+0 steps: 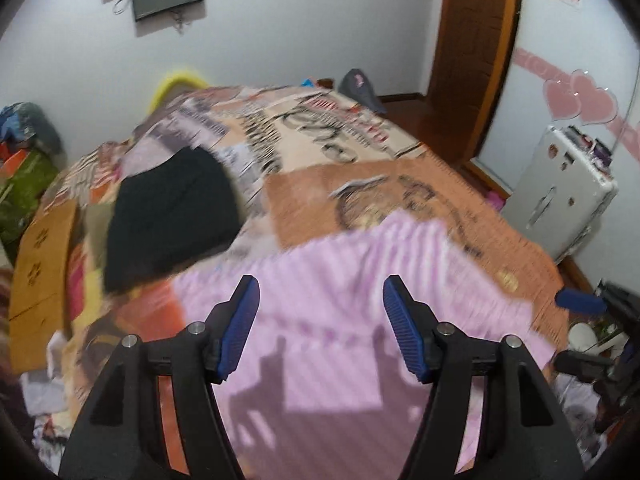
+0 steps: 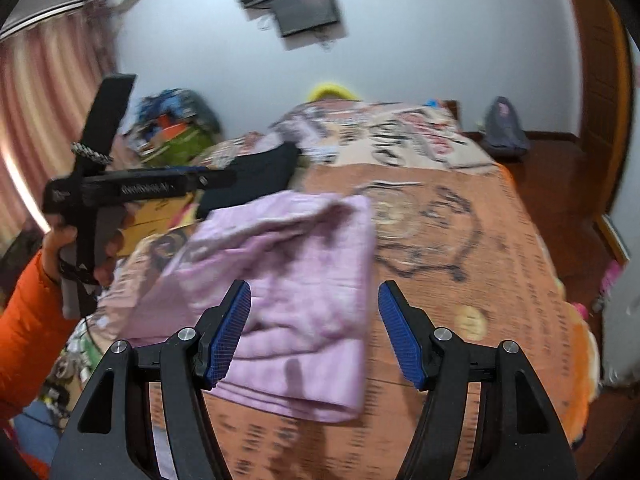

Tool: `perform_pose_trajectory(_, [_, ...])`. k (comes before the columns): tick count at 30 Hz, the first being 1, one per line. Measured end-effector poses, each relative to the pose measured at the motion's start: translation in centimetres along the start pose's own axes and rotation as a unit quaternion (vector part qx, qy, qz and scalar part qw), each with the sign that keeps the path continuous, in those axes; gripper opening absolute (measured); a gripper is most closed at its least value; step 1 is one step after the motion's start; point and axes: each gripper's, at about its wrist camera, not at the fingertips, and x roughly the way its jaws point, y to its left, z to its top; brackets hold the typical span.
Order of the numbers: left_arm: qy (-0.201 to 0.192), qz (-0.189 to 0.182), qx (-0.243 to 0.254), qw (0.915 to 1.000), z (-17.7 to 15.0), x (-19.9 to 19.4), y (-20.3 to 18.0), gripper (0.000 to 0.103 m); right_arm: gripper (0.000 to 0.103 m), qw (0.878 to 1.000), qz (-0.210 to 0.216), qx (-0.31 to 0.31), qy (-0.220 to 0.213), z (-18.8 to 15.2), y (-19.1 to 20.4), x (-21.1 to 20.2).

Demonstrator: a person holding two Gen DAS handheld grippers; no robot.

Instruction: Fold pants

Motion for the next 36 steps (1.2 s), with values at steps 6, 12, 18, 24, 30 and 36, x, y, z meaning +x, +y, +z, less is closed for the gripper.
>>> perform_pose_trajectory(6, [0.029,0.023,-0.023,0.9991,-5.7,-0.8,3.3,0.065,0.063,0.998,0.022,-0.048,0.034,-0.7,4.2,3.7])
perform_pose_trajectory(12, [0.056,0.022,-0.042,0.9973,-10.1,-0.7,4.8,0.065,0.030,0.998,0.002,-0.043,0.039,-1.0,4.3,6.8])
perform_pose_trajectory(18, [0.057,-0.010,-0.085,0.9947,-12.3,-0.7,5.6,0.068,0.014,0.999,-0.032,-0.006,0.002,-0.5,1.7,4.2])
perform_pose_trajectory(24, [0.058,-0.044,-0.102,0.9922,-13.0,-0.8,4.9,0.068,0.012,0.996,-0.072,0.041,0.018,-2.0,-2.5,3.6])
perform_pose_trajectory(30, [0.059,-0.035,-0.080,0.9945,-13.1,-1.3,3.3,0.069,0.021,0.995,-0.087,0.053,0.015,-2.7,-2.1,2.1])
perform_pose_trajectory(36, [0.069,-0.067,-0.087,0.9916,-13.1,-1.5,1.8,0.069,0.039,0.996,-0.061,0.057,0.023,-3.9,-1.6,-0.4])
